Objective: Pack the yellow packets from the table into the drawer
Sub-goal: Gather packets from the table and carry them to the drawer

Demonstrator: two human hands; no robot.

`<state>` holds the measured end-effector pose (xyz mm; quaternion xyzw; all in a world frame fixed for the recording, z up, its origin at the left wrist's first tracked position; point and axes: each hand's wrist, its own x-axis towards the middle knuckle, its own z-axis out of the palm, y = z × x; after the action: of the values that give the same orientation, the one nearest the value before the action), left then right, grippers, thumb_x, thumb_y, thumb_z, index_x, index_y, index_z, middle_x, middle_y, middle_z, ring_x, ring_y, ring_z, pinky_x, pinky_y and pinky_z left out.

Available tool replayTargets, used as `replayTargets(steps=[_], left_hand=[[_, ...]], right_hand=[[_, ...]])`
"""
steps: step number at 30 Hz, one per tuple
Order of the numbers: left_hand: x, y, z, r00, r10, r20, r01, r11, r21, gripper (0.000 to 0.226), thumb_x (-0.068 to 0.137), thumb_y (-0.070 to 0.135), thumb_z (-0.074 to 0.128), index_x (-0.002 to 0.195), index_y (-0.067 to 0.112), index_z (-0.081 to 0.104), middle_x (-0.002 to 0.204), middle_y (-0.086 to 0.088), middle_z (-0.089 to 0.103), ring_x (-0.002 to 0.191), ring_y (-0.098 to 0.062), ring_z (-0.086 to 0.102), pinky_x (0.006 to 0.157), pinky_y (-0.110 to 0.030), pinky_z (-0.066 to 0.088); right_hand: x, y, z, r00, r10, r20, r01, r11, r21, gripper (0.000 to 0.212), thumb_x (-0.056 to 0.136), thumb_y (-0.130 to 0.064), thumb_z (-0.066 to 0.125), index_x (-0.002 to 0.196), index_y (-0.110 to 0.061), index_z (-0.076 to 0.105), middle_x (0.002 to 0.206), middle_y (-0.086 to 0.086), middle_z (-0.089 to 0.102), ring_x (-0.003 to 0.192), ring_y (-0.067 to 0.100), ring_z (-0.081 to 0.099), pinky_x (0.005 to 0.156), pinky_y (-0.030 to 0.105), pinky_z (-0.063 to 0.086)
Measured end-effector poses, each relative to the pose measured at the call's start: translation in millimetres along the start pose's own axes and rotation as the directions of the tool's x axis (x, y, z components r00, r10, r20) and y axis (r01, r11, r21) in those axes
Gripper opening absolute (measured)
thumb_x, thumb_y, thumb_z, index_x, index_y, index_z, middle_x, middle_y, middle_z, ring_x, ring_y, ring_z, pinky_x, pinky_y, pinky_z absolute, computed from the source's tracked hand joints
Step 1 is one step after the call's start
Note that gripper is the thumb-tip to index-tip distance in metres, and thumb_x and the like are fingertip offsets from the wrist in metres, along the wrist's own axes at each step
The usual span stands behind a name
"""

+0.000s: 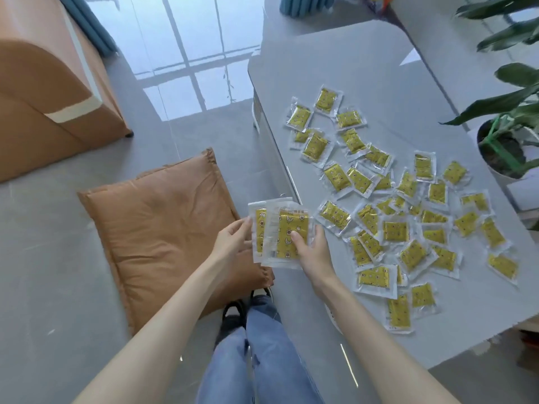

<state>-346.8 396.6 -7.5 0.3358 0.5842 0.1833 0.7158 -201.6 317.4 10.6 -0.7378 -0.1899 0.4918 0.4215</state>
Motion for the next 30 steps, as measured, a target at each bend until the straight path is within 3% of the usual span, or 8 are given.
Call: replayTargets(steps=[3, 7, 10, 12, 15, 20, 26, 30], left_hand=[[49.9, -0.9, 4.0, 0.992, -0.12, 0.032, 0.119, 0.992, 0.041, 0.033, 0.098, 0.039, 0.044, 0.117, 0.018, 0.061, 0.108, -0.005, 0.069, 0.088, -0.021, 0.07, 0.079, -0.033, 0.055], [115.8, -16.0, 13.1, 0.975, -0.221, 0.029, 0.22, 0.975, 0.021, 0.032, 0.098, 0.032, 0.044, 0.125, 0.019, 0.056, 0.116, -0.002, 0.066, 0.086, -0.018, 0.067, 0.077, -0.028, 0.051], [169.6, -38.2, 25.5, 0.96, -0.278, 0.036, 0.278, 0.961, 0.0, 0.034, 0.099, 0.027, 0.045, 0.132, 0.019, 0.051, 0.126, -0.003, 0.061, 0.099, -0.023, 0.064, 0.085, -0.032, 0.051], [207.6, -57.7, 37.3, 0.95, -0.31, 0.039, 0.309, 0.951, 0.021, 0.036, 0.1, 0.024, 0.044, 0.136, 0.02, 0.047, 0.134, -0.004, 0.055, 0.113, -0.028, 0.059, 0.087, -0.034, 0.049], [260.0, -87.8, 59.0, 0.931, -0.363, 0.027, 0.363, 0.932, 0.014, 0.043, 0.1, 0.023, 0.044, 0.143, 0.022, 0.039, 0.144, -0.006, 0.044, 0.126, -0.031, 0.049, 0.096, -0.038, 0.047], [321.2, -131.4, 92.1, 0.904, -0.423, 0.062, 0.427, 0.9, -0.088, 0.052, 0.098, 0.033, 0.046, 0.146, 0.02, 0.03, 0.151, -0.006, 0.033, 0.139, -0.028, 0.034, 0.11, -0.042, 0.035], [351.9, -149.9, 109.8, 0.924, -0.376, -0.072, 0.314, 0.852, -0.419, 0.018, 0.093, 0.015, 0.049, 0.11, 0.011, 0.054, 0.099, -0.005, 0.064, 0.076, -0.015, 0.062, 0.086, -0.028, 0.048], [348.0, -153.6, 100.5, 0.925, -0.38, -0.025, 0.319, 0.81, -0.492, 0.019, 0.089, 0.014, 0.054, 0.107, 0.007, 0.053, 0.087, -0.003, 0.059, 0.072, -0.015, 0.059, 0.071, -0.025, 0.051]], right_hand=[[22.0, 0.0, -5.2, 0.996, -0.041, -0.077, 0.037, 0.998, -0.052, 0.021, 0.097, -0.017, 0.053, 0.116, -0.018, 0.043, 0.104, -0.022, 0.054, 0.099, -0.002, 0.055, 0.082, 0.013, 0.042], [56.6, 16.5, -11.5, 0.963, -0.119, -0.242, 0.076, 0.98, -0.182, 0.026, 0.099, -0.017, 0.05, 0.122, -0.011, 0.041, 0.088, -0.023, 0.047, 0.089, 0.011, 0.052, 0.086, 0.03, 0.041], [92.6, 43.9, -18.2, 0.904, -0.223, -0.364, 0.096, 0.937, -0.335, 0.019, 0.099, -0.019, 0.049, 0.113, -0.012, 0.04, 0.078, -0.016, 0.048, 0.063, 0.021, 0.052, 0.065, 0.033, 0.041], [118.2, 65.2, -23.9, 0.866, -0.284, -0.411, 0.107, 0.909, -0.403, 0.014, 0.098, -0.021, 0.049, 0.104, -0.016, 0.037, 0.067, -0.01, 0.047, 0.051, 0.011, 0.044, 0.054, 0.029, 0.033], [154.4, 92.0, -31.5, 0.84, -0.321, -0.438, 0.136, 0.905, -0.403, 0.013, 0.098, -0.02, 0.048, 0.104, -0.017, 0.037, 0.076, -0.008, 0.053, 0.059, 0.012, 0.051, 0.054, 0.031, 0.038], [193.4, 127.4, -37.9, 0.837, -0.292, -0.463, 0.143, 0.933, -0.331, 0.027, 0.099, -0.019, 0.047, 0.123, -0.015, 0.036, 0.113, -0.001, 0.06, 0.099, 0.021, 0.061, 0.083, 0.042, 0.05], [206.9, 148.2, -41.1, 0.847, -0.195, -0.495, 0.112, 0.975, -0.192, 0.04, 0.099, -0.02, 0.048, 0.136, -0.015, 0.034, 0.124, -0.005, 0.052, 0.114, 0.012, 0.053, 0.095, 0.028, 0.045], [193.5, 135.7, -36.0, 0.85, -0.165, -0.5, 0.149, 0.986, -0.073, 0.027, 0.098, -0.014, 0.05, 0.124, -0.016, 0.039, 0.113, -0.019, 0.051, 0.098, -0.023, 0.048, 0.079, -0.007, 0.033]])
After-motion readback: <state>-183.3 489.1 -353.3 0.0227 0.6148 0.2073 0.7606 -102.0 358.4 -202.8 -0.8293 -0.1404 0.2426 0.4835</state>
